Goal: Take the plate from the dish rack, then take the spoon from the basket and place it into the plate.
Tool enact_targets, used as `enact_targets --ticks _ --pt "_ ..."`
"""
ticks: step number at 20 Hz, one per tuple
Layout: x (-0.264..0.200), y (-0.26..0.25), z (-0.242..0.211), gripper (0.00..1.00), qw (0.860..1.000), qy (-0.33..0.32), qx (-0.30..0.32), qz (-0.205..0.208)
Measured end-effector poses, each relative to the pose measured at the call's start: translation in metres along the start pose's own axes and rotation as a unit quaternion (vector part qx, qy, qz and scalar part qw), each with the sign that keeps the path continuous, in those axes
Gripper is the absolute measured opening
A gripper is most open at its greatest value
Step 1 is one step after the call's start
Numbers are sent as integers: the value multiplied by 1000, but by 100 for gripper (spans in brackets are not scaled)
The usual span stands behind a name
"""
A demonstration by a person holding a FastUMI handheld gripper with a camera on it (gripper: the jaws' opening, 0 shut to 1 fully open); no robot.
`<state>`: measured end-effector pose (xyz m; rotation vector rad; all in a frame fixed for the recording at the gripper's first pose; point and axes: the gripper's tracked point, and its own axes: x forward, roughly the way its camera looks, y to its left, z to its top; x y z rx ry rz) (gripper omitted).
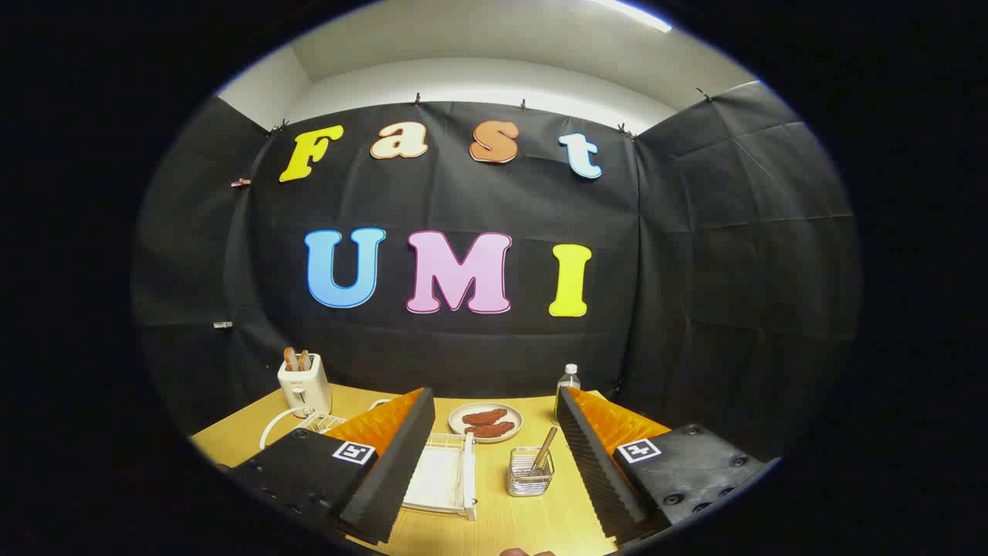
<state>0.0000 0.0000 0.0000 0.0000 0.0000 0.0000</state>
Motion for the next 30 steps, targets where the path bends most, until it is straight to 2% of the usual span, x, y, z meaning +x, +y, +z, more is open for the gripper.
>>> enact_targets --ticks 20,27,30 --pt "7 7 -17 98 999 37 -6 -9" --pt "39 29 -14 97 996 80 -38 4" --pt "64 53 -16 98 993 112 -41 25"
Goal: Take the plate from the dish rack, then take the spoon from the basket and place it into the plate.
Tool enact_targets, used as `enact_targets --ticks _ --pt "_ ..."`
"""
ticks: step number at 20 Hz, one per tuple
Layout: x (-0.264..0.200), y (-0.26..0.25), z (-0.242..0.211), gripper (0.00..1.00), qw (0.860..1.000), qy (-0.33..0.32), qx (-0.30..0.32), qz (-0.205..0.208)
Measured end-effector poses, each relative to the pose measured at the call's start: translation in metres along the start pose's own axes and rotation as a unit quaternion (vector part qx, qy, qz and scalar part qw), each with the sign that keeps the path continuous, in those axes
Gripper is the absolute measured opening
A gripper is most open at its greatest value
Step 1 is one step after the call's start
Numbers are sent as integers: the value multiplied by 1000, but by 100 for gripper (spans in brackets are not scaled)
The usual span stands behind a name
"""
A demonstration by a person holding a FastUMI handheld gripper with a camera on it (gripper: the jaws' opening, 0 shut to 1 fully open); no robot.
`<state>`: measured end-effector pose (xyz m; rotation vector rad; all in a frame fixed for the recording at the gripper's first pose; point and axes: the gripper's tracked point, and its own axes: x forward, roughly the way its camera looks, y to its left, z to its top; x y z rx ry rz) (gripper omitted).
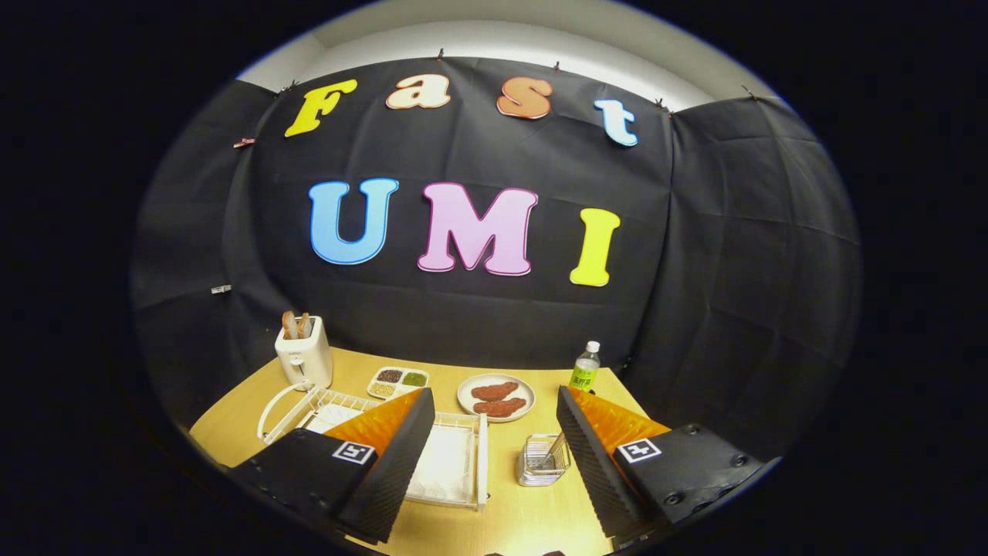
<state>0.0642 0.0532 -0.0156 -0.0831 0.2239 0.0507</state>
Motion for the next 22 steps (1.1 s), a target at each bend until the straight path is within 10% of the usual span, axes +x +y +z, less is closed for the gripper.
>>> enact_targets --ticks 15,22 --pt "121 76 -96 94 977 208 -47 4" --pt "149 81 -138 58 962 271 -16 -38"
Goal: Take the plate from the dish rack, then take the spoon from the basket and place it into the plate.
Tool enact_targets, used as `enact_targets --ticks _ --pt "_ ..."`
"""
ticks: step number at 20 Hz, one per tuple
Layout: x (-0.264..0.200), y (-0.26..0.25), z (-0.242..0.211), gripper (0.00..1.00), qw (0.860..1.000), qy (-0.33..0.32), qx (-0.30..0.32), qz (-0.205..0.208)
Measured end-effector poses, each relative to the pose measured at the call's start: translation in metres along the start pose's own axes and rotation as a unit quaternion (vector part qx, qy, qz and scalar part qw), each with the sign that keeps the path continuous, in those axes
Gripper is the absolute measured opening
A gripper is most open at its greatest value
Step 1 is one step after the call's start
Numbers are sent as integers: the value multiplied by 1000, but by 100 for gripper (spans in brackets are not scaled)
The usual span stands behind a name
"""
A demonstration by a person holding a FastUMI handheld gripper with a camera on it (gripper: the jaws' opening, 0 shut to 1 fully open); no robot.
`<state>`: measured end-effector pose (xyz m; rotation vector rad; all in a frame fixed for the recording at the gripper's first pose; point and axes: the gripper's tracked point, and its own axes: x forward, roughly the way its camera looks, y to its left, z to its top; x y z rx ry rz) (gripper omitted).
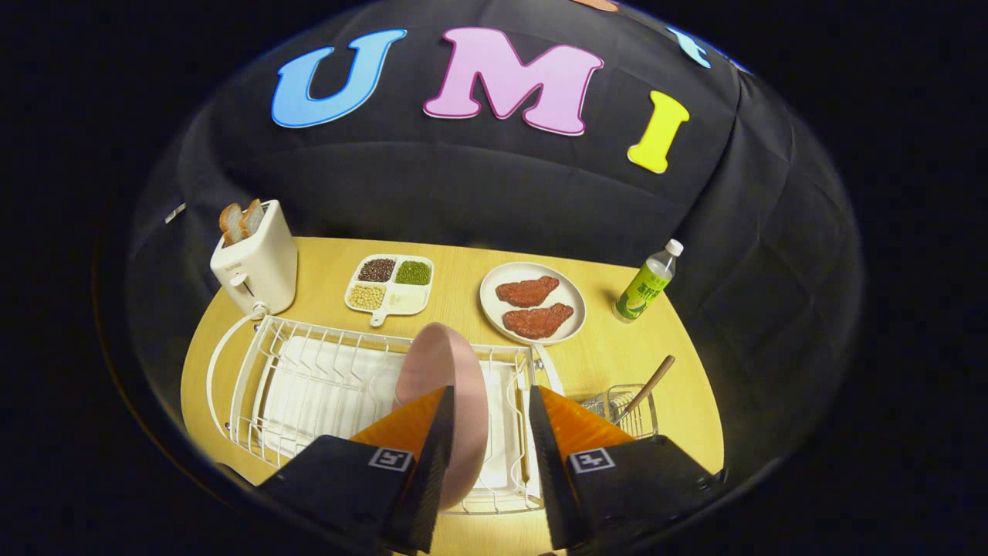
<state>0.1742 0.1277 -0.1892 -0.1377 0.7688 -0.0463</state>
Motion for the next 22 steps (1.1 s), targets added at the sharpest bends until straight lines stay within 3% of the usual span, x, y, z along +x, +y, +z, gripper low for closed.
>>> enact_targets --ticks 6,11,22 --pt "12 10 -17 28 998 38 43 -6" --pt "7 18 -11 23 999 22 42 -23" --pt "-13 21 18 23 997 -26 -2 -77"
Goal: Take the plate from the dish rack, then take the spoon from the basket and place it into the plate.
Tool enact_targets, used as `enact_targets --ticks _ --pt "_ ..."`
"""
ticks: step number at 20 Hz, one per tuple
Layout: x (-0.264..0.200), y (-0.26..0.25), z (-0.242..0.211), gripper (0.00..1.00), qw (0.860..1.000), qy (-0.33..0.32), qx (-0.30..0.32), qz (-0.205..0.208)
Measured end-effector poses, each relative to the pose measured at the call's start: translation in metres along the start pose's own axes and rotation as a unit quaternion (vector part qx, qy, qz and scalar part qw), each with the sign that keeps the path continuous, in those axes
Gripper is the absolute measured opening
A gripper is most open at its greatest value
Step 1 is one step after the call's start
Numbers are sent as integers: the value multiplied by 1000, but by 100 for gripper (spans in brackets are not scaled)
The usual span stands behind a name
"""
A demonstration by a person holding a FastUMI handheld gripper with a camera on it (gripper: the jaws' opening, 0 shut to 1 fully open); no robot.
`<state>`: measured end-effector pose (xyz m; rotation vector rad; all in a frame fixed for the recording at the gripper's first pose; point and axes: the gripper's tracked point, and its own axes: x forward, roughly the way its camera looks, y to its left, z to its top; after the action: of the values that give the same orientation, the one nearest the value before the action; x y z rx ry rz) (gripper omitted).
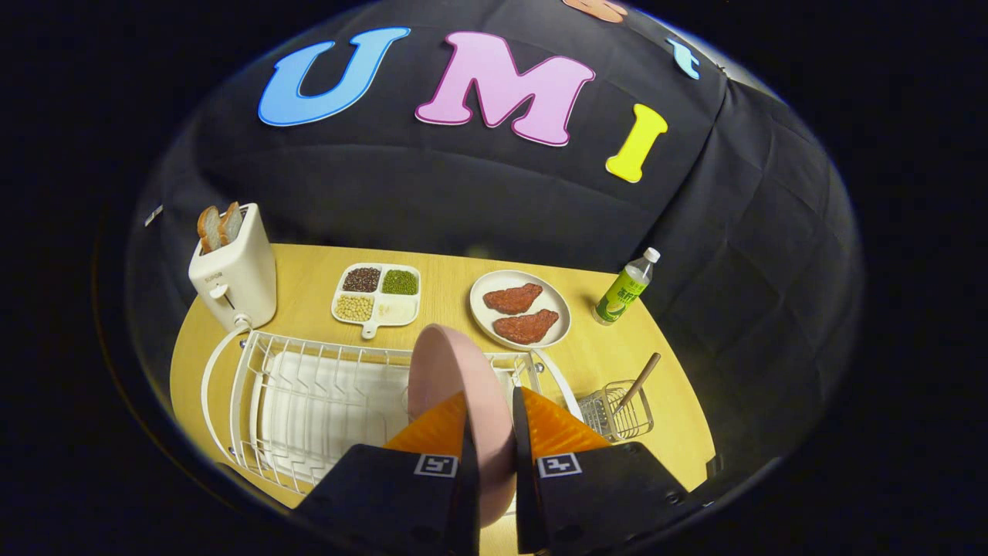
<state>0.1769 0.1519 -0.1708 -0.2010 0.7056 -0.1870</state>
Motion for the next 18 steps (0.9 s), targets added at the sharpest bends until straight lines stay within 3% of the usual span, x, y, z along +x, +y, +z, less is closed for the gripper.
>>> enact_targets --ticks 8,18 --pt "-9 -37 -3 23 998 14 54 12" --pt "-56 -89 -51 22 984 43 125 120"
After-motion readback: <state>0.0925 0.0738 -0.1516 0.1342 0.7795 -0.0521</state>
